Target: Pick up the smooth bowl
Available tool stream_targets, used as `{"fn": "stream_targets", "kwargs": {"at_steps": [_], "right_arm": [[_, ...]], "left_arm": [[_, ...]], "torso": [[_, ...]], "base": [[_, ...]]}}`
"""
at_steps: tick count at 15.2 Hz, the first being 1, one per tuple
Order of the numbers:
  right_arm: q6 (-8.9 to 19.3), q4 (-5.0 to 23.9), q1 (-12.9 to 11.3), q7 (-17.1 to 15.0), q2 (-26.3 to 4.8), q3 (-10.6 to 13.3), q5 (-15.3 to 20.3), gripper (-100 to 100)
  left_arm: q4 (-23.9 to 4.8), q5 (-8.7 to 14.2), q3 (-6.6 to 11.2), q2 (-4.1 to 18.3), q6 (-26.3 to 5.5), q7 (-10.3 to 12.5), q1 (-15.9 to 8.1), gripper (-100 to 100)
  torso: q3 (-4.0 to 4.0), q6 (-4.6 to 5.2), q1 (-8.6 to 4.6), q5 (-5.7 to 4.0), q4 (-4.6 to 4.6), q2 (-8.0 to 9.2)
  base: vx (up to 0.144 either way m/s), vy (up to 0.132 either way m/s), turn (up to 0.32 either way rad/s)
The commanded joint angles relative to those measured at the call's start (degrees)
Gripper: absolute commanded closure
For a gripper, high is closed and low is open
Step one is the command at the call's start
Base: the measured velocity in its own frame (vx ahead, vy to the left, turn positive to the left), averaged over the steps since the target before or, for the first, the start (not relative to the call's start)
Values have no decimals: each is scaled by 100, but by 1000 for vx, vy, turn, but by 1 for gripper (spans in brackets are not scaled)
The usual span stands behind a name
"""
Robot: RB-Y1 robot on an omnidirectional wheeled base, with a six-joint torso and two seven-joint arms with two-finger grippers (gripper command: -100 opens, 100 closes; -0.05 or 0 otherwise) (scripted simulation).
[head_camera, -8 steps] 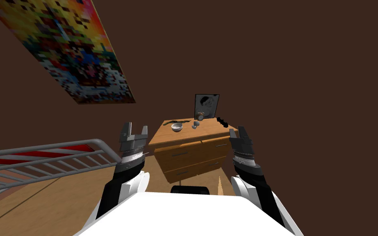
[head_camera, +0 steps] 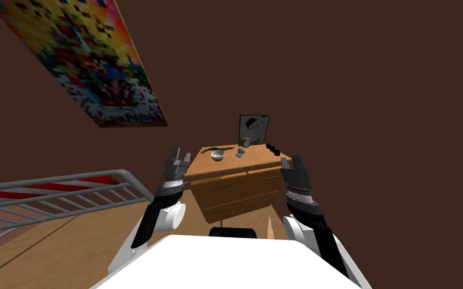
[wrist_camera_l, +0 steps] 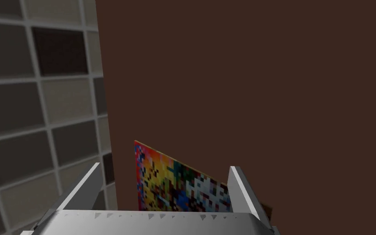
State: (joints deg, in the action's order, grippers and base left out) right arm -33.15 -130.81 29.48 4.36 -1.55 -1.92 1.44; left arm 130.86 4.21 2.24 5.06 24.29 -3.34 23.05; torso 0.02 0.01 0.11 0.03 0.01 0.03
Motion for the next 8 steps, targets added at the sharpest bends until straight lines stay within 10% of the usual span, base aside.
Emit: {"fn": "stream_targets", "kwargs": {"at_steps": [1,8], "right_arm": [[0,0,0,0,0,0,0,0],[0,0,0,0,0,0,0,0]], "left_arm": [[-104,4,-16,97,-281,-28,-184,-100],[-705,71,-8,423,-1094,-83,-936,-100]], "torso": [[0,0,0,0,0,0],[-1,0,-1,0,0,-2]], "base": [[-14,20,10],[-13,20,14]]}}
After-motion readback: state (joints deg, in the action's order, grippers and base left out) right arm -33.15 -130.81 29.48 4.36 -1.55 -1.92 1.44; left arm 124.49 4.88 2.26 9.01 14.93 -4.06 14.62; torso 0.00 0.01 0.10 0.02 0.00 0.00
